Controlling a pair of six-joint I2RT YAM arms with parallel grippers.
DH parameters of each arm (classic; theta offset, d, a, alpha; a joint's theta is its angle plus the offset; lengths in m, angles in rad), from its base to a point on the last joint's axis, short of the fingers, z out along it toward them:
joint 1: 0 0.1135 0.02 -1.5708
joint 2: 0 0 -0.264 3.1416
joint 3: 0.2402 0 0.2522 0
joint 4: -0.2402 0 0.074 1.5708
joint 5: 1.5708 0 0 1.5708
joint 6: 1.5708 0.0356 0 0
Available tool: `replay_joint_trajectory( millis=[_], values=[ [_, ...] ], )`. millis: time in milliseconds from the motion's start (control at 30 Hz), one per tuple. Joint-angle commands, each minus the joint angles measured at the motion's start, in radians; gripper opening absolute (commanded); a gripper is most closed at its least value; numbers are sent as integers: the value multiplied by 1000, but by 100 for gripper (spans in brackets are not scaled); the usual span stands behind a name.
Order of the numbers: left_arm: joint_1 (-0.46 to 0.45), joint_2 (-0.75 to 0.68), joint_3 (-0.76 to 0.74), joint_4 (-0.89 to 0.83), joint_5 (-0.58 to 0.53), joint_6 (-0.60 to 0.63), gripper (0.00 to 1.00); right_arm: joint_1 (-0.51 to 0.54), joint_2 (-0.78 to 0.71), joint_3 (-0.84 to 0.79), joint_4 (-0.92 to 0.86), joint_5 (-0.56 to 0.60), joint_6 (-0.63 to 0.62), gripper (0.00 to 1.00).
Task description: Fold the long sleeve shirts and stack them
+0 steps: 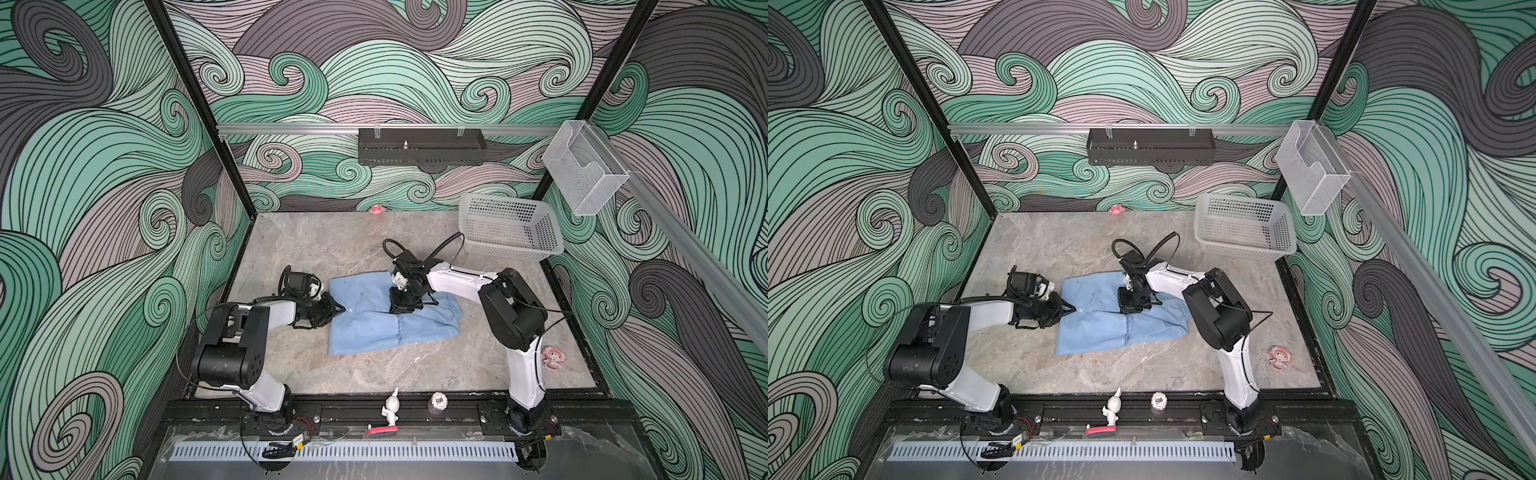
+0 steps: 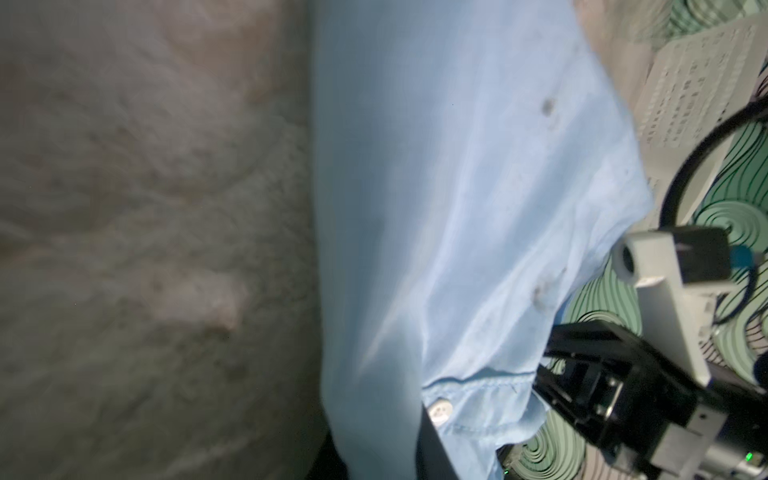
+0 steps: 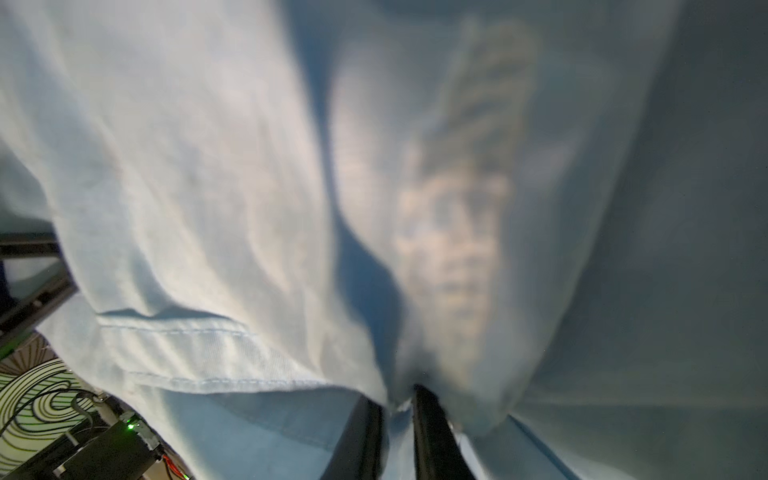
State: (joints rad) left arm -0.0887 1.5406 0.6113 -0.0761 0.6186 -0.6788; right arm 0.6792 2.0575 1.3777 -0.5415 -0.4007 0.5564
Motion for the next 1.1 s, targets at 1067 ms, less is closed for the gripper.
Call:
replay_joint_trajectory(
  millis=[1067],
  values=[
    [-288,155,138,362,-25,-467,0,44,-36,-239,571,-74,472,15]
  ],
)
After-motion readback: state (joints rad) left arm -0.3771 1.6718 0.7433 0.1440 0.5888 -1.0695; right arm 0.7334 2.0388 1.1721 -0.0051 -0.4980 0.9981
